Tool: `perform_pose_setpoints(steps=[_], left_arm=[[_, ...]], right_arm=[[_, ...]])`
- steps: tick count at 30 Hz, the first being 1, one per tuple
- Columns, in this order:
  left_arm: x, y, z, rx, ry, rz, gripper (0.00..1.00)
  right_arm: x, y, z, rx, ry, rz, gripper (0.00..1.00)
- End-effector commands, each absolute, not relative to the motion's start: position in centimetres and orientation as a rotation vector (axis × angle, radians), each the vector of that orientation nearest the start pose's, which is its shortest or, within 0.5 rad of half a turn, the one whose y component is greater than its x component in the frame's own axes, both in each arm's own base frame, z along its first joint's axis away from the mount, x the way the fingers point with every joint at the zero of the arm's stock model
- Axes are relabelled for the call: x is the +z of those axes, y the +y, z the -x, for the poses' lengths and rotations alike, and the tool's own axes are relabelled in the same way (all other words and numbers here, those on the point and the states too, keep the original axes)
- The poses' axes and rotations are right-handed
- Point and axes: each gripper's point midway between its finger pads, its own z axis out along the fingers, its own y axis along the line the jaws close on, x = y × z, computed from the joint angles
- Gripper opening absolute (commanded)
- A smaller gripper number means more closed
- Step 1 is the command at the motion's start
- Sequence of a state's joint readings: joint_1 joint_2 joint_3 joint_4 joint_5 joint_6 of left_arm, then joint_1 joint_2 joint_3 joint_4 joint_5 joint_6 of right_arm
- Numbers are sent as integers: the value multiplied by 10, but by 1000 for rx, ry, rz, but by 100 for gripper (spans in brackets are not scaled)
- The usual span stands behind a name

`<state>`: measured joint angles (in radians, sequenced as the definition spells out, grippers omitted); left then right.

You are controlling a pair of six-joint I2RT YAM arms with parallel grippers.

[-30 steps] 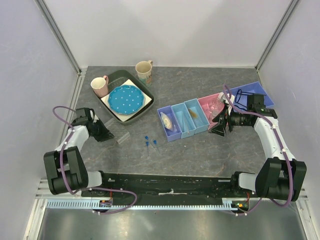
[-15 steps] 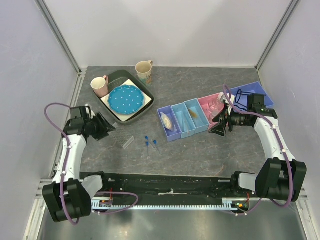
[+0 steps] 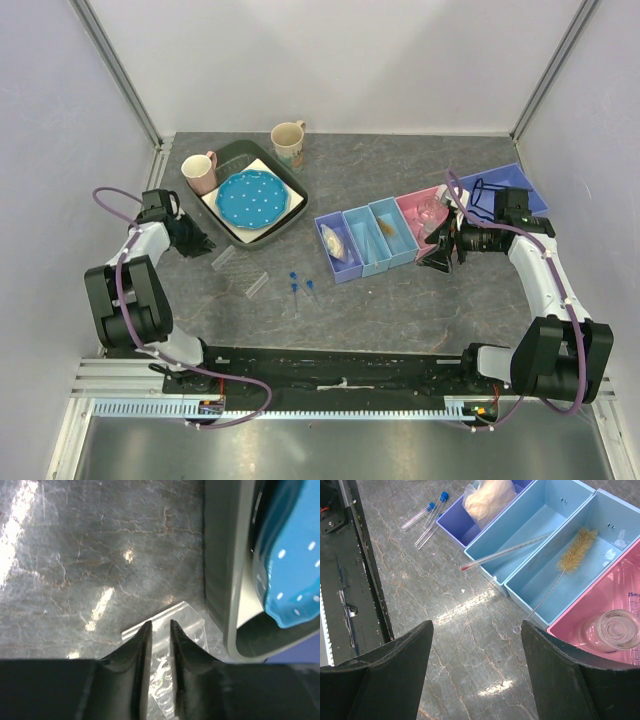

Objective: Organize the chemistry lab equipment

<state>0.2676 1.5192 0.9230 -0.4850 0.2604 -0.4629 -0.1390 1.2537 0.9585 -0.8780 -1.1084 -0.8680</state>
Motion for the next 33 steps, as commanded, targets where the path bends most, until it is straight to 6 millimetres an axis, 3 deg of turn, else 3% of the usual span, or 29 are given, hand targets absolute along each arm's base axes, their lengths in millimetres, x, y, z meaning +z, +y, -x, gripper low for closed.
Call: perform_pose_setpoints(steps=[1,8,13,16,22,27,29,30,32,33], left_arm=[[56,35,-344,-369,2475,906,24],[33,12,-311,-479,2542,1024,18],[52,-7,-296,-607,2442,1073,17],[52,-14,-279,-629,2436,1106,17],[76,-20,-259,-636,2357,1080,18],[131,-18,-263,-630,2206,895,24],[151,-21,-264,-641,2163,787,36],[166,-22,-263,-637,2117,735,43],[178,-22,-261,-620,2079,682,66],[186,-21,-259,-616,2046,679,79]], right_arm=[[189,112,-260,913,1799,1046,79],[189,112,-260,915,1797,1047,79],[191,113,-260,914,1789,1049,79],[191,113,-259,917,1786,1051,79],[190,114,-257,916,1780,1060,79],[190,126,-238,930,1728,1167,80],[193,134,-231,944,1723,1214,80],[197,149,-223,956,1693,1291,80],[198,158,-223,913,1732,1346,80],[198,171,-216,932,1727,1394,80]])
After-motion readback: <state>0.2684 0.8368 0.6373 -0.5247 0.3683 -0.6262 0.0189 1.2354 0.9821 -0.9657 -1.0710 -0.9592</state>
